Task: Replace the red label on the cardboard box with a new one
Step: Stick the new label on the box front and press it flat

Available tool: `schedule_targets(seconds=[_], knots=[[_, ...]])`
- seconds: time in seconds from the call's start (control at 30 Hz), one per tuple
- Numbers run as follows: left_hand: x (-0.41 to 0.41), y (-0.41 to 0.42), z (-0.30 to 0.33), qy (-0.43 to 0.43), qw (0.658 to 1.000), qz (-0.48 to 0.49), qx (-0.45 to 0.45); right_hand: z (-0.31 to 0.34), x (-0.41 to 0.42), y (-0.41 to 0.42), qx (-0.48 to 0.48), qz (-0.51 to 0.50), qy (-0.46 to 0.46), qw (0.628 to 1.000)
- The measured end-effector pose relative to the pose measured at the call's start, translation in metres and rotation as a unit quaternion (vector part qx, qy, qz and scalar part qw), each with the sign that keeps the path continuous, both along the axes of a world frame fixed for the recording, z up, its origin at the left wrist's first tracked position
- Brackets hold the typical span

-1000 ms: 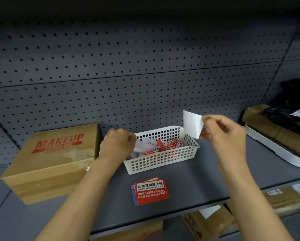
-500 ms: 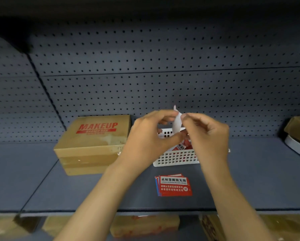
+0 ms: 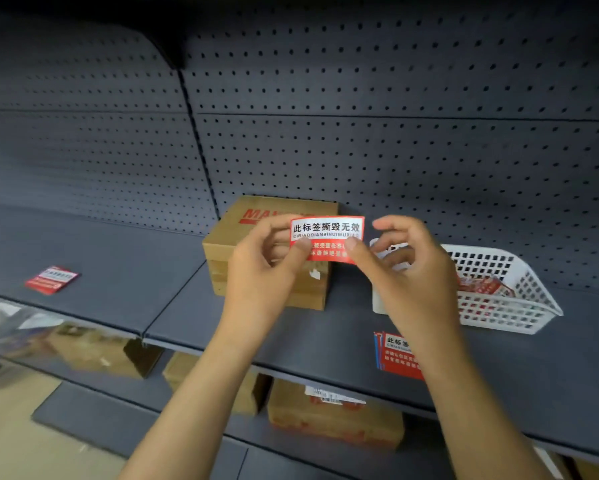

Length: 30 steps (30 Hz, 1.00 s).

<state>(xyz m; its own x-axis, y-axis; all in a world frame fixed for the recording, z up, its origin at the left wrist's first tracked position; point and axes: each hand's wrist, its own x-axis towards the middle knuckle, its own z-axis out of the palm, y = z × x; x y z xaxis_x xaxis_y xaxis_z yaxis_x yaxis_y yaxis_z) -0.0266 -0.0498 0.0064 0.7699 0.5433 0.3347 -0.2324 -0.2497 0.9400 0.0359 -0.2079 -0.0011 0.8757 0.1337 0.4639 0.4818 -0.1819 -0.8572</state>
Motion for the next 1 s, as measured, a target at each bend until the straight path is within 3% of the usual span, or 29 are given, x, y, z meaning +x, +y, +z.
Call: schedule_targets(seconds=[0.2, 0.5, 0.77, 1.0], knots=[[-0.02, 0.041, -0.017, 0.03, 0.999, 0.026, 0.001, -0.015, -0.006, 0.036, -0.017, 0.049, 0.013, 0.999], [-0.025, 0.095, -0.048, 0.094, 0.98, 0.075, 0.16, -0.062, -0.021, 0.085, -0.065, 0.0, 0.015, 0.998], [-0.012, 0.124, -0.08, -0.001, 0.952, 0.105, 0.288, -0.098, -0.018, 0.117, -0.055, -0.071, 0.013, 0.996], [-0.003, 0.135, -0.102, 0.003, 0.935, 0.14, 0.325, -0.114, -0.017, 0.126, -0.059, -0.094, -0.014, 0.994]])
